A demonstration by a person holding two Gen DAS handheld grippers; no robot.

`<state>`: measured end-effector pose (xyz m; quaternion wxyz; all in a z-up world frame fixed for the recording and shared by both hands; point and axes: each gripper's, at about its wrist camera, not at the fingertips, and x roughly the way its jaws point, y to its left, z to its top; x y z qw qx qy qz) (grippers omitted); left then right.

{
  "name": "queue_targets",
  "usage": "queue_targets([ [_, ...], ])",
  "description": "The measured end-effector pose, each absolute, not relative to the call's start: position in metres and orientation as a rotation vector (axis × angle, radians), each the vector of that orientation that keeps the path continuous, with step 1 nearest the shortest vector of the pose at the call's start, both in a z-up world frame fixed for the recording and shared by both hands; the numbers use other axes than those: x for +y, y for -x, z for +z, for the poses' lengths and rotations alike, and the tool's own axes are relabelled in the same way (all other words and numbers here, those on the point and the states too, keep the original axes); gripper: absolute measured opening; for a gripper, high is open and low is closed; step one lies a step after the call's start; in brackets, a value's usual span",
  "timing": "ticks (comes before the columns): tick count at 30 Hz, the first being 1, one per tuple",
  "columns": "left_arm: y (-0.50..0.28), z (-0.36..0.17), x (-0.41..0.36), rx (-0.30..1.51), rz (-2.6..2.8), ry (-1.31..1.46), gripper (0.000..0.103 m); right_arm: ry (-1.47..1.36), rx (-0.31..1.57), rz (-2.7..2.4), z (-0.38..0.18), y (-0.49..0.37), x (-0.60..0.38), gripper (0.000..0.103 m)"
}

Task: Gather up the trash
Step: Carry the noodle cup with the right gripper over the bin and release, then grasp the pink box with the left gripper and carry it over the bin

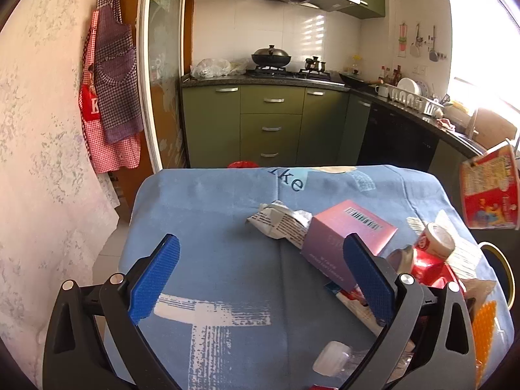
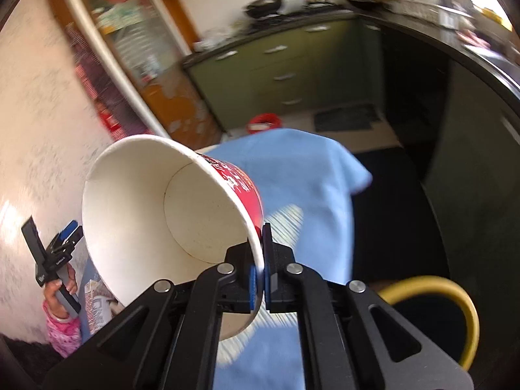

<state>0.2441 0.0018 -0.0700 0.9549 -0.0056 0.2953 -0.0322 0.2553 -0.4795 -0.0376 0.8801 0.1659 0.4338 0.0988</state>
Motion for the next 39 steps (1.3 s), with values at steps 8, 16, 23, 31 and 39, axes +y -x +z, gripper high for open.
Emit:
queue_targets([
  [8, -0.224, -0.052, -0.013, 0.548, -0.118, -0.003, 0.099, -0.485, 1.103, -0.239, -0.068, -0.162, -0.592, 0.004],
  [16, -0.226, -0.055, -0.015, 0.554, -0.142, -0.014, 0.099, -0.653, 1.280, -0.355, -0.174, -0.162, -0.642, 0.010],
  [23, -0.228, -0.058, -0.024, 0.560, -0.169, -0.037, 0.099, -0.620, 1.276, -0.357, -0.188, -0.172, -0.633, 0.029],
  [31, -0.239, -0.050, -0.038, 0.605, -0.269, -0.087, 0.099, -0.576, 1.254, -0.286, -0.173, -0.178, -0.611, 0.033],
  [39, -0.313, -0.056, -0.069, 0.739, -0.615, -0.257, 0.098, -0.574, 1.237, -0.237, -0.166, -0.174, -0.611, 0.033],
])
